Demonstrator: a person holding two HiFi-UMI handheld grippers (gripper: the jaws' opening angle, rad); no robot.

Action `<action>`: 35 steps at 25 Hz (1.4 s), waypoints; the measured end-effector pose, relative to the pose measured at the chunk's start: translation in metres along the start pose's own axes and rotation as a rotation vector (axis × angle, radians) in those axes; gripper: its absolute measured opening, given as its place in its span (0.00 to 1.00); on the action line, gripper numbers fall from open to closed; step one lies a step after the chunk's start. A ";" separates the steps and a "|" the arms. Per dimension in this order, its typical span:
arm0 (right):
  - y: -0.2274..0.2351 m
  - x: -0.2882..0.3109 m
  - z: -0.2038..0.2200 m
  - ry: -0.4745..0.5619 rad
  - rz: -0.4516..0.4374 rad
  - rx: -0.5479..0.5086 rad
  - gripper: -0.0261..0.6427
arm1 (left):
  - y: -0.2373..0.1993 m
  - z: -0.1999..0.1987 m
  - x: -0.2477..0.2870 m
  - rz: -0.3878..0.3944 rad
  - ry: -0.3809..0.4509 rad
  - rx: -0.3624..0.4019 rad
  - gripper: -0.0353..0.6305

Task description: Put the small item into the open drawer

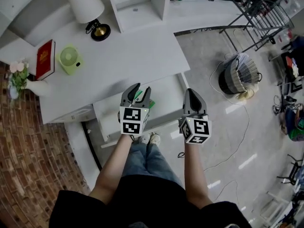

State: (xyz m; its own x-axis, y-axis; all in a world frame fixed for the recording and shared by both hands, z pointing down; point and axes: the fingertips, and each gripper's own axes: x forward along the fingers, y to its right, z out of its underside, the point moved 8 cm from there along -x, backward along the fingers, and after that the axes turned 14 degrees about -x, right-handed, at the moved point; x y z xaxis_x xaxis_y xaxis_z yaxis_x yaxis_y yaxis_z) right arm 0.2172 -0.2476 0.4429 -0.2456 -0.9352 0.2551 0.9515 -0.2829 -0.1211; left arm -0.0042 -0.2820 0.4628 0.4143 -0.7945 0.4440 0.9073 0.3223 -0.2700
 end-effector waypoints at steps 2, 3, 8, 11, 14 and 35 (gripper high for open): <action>0.000 -0.009 -0.011 0.027 0.010 -0.006 0.04 | 0.004 -0.019 -0.011 0.032 0.056 0.010 0.24; 0.000 -0.014 -0.018 0.038 0.015 -0.005 0.04 | 0.006 -0.027 -0.017 0.051 0.084 0.015 0.21; -0.002 -0.040 -0.040 0.102 0.041 -0.017 0.04 | 0.020 -0.059 -0.049 0.138 0.225 0.067 0.12; -0.006 -0.052 -0.050 0.134 0.057 -0.023 0.04 | 0.028 -0.072 -0.066 0.186 0.285 0.099 0.10; -0.013 -0.063 -0.060 0.158 0.064 -0.025 0.04 | 0.033 -0.076 -0.080 0.213 0.321 0.118 0.09; -0.007 -0.085 -0.056 0.165 0.132 -0.058 0.04 | 0.033 -0.067 -0.085 0.234 0.296 0.101 0.09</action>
State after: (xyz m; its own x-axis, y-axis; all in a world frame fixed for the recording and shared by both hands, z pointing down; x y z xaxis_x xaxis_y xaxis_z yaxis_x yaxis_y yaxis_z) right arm 0.2212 -0.1787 0.3682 -0.1515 -0.9857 0.0737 0.9663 -0.1634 -0.1990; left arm -0.0138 -0.2381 0.3593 0.5860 -0.8026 0.1111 0.7992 0.5499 -0.2427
